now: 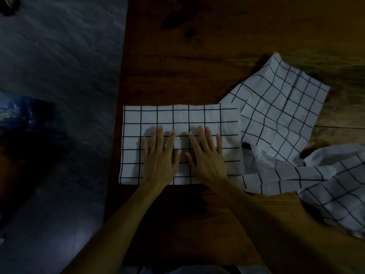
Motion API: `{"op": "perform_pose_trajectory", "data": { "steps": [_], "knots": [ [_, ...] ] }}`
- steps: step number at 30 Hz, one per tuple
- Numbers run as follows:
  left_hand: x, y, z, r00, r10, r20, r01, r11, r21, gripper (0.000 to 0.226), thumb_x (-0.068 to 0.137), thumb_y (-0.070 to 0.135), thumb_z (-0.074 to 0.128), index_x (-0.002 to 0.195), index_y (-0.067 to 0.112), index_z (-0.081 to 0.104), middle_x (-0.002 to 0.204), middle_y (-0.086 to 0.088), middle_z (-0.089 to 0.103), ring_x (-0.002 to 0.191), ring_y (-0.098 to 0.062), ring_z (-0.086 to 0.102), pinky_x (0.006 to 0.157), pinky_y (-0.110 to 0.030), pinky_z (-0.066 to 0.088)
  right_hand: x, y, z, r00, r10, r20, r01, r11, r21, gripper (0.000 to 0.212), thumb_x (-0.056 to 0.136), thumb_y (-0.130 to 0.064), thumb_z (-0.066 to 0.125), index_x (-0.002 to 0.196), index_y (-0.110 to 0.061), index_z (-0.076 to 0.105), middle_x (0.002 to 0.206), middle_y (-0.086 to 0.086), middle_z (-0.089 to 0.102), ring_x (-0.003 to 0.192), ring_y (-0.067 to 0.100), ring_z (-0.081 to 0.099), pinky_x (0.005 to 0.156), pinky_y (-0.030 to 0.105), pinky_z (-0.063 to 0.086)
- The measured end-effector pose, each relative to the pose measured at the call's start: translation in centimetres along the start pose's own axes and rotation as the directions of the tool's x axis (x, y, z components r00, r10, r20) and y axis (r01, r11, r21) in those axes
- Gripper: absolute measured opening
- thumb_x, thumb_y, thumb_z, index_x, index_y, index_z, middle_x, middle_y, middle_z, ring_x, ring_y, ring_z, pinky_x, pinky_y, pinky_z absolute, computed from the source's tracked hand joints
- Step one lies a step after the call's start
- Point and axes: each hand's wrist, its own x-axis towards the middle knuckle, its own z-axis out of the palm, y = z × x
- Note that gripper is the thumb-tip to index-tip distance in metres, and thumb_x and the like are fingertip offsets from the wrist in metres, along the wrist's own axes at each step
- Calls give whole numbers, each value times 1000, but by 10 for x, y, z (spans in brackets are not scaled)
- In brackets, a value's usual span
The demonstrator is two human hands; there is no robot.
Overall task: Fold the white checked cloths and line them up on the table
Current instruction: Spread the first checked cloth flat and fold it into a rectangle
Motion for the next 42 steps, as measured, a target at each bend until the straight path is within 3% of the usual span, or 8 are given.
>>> {"op": "perform_pose_trajectory", "data": {
  "steps": [12,17,20,22,28,35,38,42],
  "knots": [
    [-5,-24,-4,997,-57,56,54,997,50,66,94,55,11,151,22,0,157,-17,-3,144,-28,-11,116,-53,2,-31,28,3,977,202,65,-207,975,78,69,90,-66,4,150,-32,-3,158,4,-19,144,25,-19,116,43,-15],
    [-6,10,-5,998,55,2,-55,998,-11,61,95,47,16,150,22,4,157,-14,1,145,-28,-4,116,-48,-6,-20,6,-1,999,11,-50,-12,1000,-27,67,95,-46,32,151,-20,7,159,11,1,146,26,-7,116,48,-6],
    [-9,13,7,996,71,51,-72,997,5,65,92,49,16,149,21,4,157,-14,2,145,-29,-1,116,-46,-5,-7,-18,3,993,-112,22,111,993,47,72,92,-57,21,150,-19,2,158,7,-4,146,26,-9,119,49,-1],
    [-13,0,10,996,49,70,-52,997,51,63,94,51,13,150,22,3,157,-13,-2,146,-28,-4,117,-46,-3,-11,-11,7,998,-62,22,60,996,59,63,97,-55,6,150,-21,10,159,8,2,147,26,-4,119,50,6],
    [-23,-43,-6,995,-68,66,63,995,73,69,92,58,3,150,21,-1,158,-14,-5,145,-28,-10,117,-49,0,-42,46,1,985,158,67,-168,972,168,63,96,-58,16,151,-32,1,159,0,-17,144,20,-22,115,39,-11],
    [-16,-9,-11,998,-60,30,61,998,-34,62,95,47,20,150,20,7,158,-12,-2,142,-21,-13,114,-45,-11,-32,0,3,998,-18,-54,18,1000,7,62,95,-39,24,151,-15,11,159,13,5,146,28,-5,118,51,-1],
    [-12,9,0,998,-6,65,11,996,-89,64,93,46,8,150,17,6,158,-11,-2,145,-22,-9,118,-45,-5,-19,-34,15,991,-125,51,123,991,52,74,93,-56,21,150,-15,-2,159,9,-7,146,24,-12,119,44,-6],
    [-17,-28,4,998,-16,59,14,999,31,65,96,51,12,150,17,-1,158,-9,-6,145,-23,-11,118,-43,-5,-25,-9,14,1000,-22,-8,22,997,72,64,98,-52,14,152,-18,10,160,9,0,147,24,-6,120,47,2]
  ]
}}
